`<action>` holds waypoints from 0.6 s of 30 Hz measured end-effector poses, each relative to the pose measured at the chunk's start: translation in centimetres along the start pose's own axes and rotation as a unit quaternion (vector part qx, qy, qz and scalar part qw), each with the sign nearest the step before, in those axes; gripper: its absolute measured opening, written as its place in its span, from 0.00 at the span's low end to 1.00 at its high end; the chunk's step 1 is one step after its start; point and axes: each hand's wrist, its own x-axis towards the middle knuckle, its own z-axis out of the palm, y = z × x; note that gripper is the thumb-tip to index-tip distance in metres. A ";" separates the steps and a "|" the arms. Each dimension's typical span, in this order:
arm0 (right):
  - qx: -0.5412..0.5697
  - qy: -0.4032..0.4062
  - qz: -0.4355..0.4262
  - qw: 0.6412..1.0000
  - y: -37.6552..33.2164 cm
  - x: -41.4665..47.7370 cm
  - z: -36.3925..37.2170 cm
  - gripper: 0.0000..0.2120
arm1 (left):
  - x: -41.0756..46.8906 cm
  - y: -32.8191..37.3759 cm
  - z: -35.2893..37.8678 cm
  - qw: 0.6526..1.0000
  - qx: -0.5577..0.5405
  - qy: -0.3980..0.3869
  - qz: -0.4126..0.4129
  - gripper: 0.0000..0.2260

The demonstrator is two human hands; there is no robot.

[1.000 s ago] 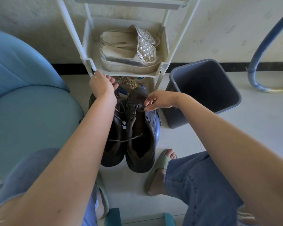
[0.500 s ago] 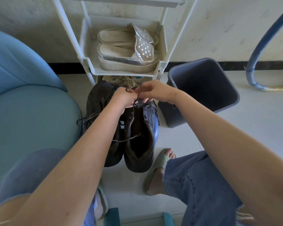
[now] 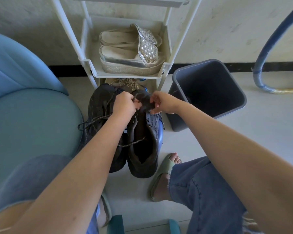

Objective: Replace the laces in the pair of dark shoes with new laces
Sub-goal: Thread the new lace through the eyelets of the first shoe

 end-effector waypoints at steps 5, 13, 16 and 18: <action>-0.045 0.002 0.001 0.999 0.5 0.3 0.4 0.04 | 1.0 -0.6 -0.4 0.993 -0.095 0.027 -0.070 0.07; -0.042 -0.023 0.150 0.987 2.5 -0.7 -1.3 0.11 | 1.3 -2.0 -1.2 0.990 -0.045 0.095 -0.093 0.09; 0.046 0.022 0.090 0.995 3.2 -1.0 -2.4 0.08 | 2.1 -1.9 -1.5 0.989 -0.084 0.074 -0.097 0.09; 0.057 0.052 0.016 0.997 2.1 -0.7 -2.1 0.05 | 1.9 -1.6 -1.3 0.990 -0.073 0.073 -0.099 0.10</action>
